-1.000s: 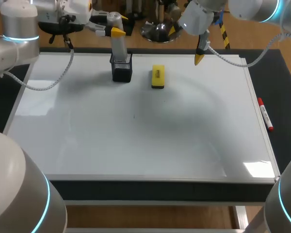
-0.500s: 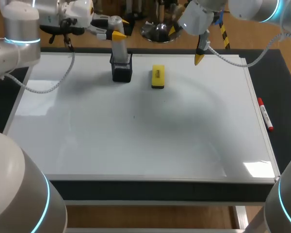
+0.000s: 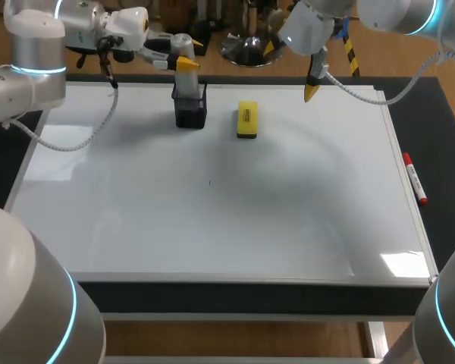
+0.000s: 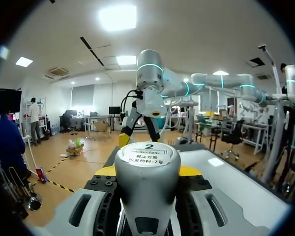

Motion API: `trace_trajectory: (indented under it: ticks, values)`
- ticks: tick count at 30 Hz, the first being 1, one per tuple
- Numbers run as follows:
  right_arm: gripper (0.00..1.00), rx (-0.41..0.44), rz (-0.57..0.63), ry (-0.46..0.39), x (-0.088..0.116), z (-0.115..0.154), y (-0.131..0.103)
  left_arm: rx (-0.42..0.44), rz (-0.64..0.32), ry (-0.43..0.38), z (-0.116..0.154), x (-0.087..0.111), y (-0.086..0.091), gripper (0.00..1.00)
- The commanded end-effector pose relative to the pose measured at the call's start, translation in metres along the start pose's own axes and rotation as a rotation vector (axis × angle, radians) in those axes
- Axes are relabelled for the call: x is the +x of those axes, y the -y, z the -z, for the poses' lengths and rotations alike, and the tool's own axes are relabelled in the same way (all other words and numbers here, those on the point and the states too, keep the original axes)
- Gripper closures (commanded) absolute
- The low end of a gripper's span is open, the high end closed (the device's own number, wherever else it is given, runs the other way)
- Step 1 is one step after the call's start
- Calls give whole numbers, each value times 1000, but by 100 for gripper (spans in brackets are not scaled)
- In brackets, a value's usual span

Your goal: Pick up the inspection probe, press it on each red-marked spot on the whiteboard one by one, put down the probe, pick up the eraser, and wipe off all the red marks.

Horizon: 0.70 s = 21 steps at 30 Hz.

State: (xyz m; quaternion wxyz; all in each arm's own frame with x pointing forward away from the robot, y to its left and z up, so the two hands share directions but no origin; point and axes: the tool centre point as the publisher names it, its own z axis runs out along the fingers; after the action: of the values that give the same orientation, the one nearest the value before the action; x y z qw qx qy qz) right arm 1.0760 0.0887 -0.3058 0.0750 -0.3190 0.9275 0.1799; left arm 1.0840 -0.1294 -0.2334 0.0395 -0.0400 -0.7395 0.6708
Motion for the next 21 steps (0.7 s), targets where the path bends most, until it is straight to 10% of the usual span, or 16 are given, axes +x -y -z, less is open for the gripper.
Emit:
trace_trajectory:
  ticks: [1,21]
  values:
    - [0,3,1,-4,0,1,0,5,2,-11,-1,-5,-5,100]
    - [0,3,1,-4,0,1,0,-10,15,-9,-7,-7,-27,100]
